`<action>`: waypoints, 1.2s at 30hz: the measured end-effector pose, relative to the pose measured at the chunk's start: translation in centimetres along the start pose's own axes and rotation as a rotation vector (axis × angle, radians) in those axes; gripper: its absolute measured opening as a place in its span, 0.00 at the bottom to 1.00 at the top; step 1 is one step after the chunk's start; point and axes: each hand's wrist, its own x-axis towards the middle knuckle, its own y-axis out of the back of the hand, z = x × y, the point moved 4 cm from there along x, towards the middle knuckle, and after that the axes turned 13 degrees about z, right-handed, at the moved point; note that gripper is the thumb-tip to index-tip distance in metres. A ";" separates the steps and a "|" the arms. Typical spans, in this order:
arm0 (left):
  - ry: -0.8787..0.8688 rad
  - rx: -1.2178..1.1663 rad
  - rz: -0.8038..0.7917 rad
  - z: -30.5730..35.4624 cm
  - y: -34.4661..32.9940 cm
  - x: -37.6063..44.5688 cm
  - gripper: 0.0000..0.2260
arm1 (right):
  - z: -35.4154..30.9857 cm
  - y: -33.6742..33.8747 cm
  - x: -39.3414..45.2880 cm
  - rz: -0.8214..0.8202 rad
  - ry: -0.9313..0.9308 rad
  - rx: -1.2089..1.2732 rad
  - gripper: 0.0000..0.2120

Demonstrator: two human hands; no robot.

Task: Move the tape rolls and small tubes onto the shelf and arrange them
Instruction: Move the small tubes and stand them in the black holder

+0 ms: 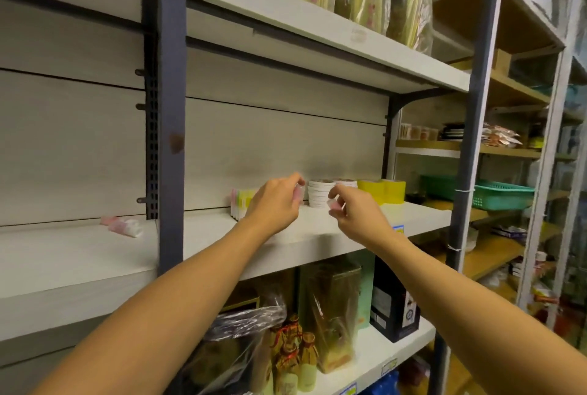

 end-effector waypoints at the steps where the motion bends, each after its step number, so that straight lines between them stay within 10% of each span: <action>1: 0.008 -0.020 0.018 -0.3 -0.4 0.7 0.09 | 0.4 -0.4 0.8 0.016 0.015 0.006 0.09; 15: 0.093 -0.022 0.301 -8.2 -2.2 4.8 0.12 | 2.9 -9.5 7.6 0.092 0.041 0.419 0.06; 36: 0.104 0.356 0.020 -12.2 -6.4 4.9 0.15 | 0.8 -20.2 12.3 0.053 0.143 0.729 0.10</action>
